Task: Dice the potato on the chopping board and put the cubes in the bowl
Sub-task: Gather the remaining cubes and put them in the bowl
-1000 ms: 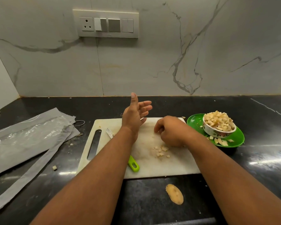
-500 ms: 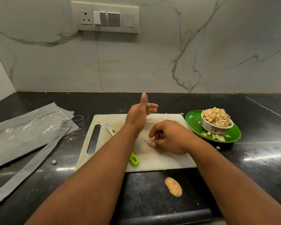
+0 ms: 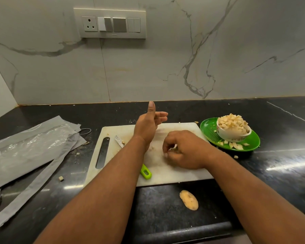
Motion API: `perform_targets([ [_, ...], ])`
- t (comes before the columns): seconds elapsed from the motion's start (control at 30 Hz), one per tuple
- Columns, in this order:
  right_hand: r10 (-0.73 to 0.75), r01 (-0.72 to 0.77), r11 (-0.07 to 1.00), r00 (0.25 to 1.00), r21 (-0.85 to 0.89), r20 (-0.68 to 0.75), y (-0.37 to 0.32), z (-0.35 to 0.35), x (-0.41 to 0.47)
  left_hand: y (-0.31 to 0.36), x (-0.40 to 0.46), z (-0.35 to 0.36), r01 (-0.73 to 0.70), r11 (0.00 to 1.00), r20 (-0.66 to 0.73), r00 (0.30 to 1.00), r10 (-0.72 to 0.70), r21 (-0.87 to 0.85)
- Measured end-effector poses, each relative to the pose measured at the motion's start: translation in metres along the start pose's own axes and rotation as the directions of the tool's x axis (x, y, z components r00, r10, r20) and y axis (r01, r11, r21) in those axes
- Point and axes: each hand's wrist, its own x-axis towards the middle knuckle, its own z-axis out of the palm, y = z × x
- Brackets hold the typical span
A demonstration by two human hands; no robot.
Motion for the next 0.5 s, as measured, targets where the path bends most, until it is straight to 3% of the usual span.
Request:
perform_targets([
  [0.07, 0.128, -0.128, 0.988, 0.992, -0.084, -0.011, 0.004, -0.007, -0.003, 0.0, -0.001, 0.001, -0.003, 1.0, -0.003, 1.0, 0.003, 0.025],
  [0.13, 0.229, -0.218, 0.966, 0.971, -0.143, 0.067, 0.002, -0.009, -0.003, -0.001, 0.0, 0.001, -0.002, 1.0, 0.001, 1.0, 0.002, 0.031],
  [0.2, 0.238, -0.228, 0.969, 0.966, -0.093, 0.105, -0.003, -0.002, 0.001, -0.002, 0.001, 0.0, -0.003, 1.0, 0.005, 1.0, 0.003, 0.027],
  [0.33, 0.266, -0.266, 0.964, 0.964, -0.022, -0.027, -0.02, 0.012, 0.015, -0.003, 0.005, 0.0, 0.006, 1.0, -0.008, 1.0, -0.006, 0.005],
  [0.5, 0.207, -0.207, 0.978, 0.978, -0.012, -0.026, -0.036, 0.022, 0.028, -0.004, 0.011, -0.002, 0.035, 0.999, -0.008, 0.999, -0.035, -0.023],
])
